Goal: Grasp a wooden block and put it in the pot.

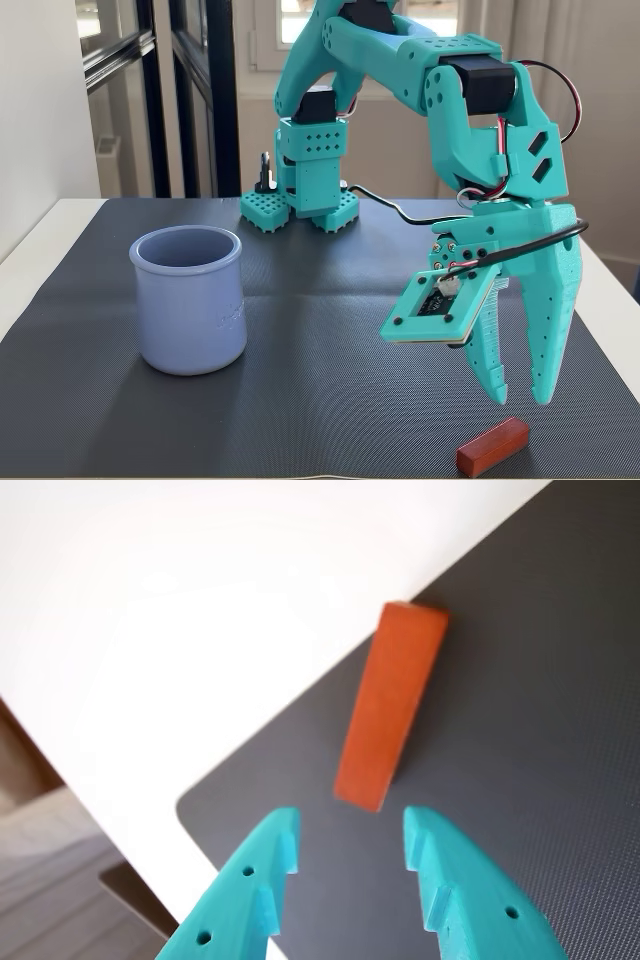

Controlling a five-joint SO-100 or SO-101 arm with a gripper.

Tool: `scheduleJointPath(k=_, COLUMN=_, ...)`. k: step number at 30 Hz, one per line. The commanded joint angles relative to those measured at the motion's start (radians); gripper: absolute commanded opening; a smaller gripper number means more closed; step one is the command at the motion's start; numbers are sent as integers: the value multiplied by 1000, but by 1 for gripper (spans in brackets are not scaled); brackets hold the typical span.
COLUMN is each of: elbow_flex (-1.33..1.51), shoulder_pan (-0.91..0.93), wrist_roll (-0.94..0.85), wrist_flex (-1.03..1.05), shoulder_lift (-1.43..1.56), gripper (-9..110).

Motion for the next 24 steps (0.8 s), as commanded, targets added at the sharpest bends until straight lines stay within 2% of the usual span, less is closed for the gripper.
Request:
scheduleJointPath(k=1, elbow_flex=-60, shoulder_pan=-9, wrist_roll=15, wrist_flex=-5, shoulder_lift=11, gripper=12)
scheduleJointPath(k=10, elbow_flex=-61, shoulder_pan=-8, wrist_roll=15, wrist_flex=-6, shoulder_lift=-12, gripper=12)
scheduleJointPath(k=18, elbow_flex=-210, shoulder_pan=-3, wrist_roll=9, wrist_flex=3, shoulder_lift=-133, gripper=12)
scheduleJointPath(k=24, elbow_flex=-219, shoulder_pan=15, wrist_roll=6, wrist_flex=3, shoulder_lift=-146, gripper=12)
